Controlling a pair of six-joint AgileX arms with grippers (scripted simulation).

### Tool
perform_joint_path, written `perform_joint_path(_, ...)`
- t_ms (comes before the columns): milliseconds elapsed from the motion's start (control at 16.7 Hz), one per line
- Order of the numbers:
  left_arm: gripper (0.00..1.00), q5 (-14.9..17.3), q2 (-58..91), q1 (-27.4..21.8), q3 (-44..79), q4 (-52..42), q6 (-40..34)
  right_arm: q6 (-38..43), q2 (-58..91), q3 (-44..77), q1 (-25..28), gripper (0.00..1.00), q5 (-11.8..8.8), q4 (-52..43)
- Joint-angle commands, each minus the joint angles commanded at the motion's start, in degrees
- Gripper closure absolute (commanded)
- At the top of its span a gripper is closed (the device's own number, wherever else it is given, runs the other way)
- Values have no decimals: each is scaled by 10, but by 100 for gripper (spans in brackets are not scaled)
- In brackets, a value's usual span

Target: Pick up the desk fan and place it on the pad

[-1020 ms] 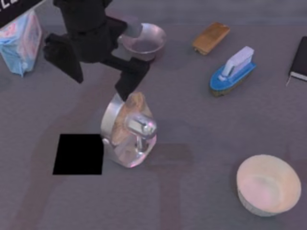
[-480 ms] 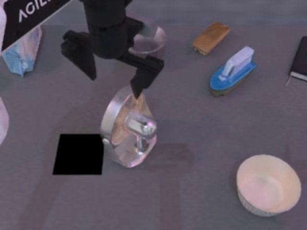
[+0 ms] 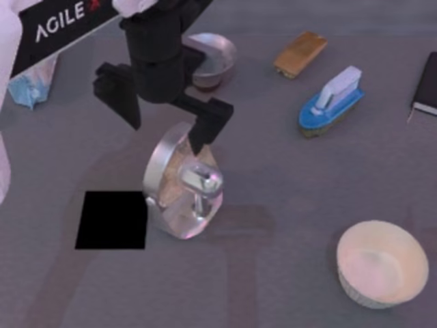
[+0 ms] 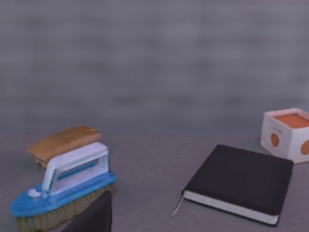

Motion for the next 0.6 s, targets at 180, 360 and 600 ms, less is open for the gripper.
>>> perform_joint_path(180, 0, 0, -2, 0, -44, 42, 0, 0, 0, 0, 0, 0, 0, 0)
perform_joint_path(360, 0, 0, -2, 0, -49, 47, -1, 0, 0, 0, 0, 0, 0, 0)
perform_joint_path(600, 23, 0, -2, 0, -49, 47, -1, 0, 0, 0, 0, 0, 0, 0)
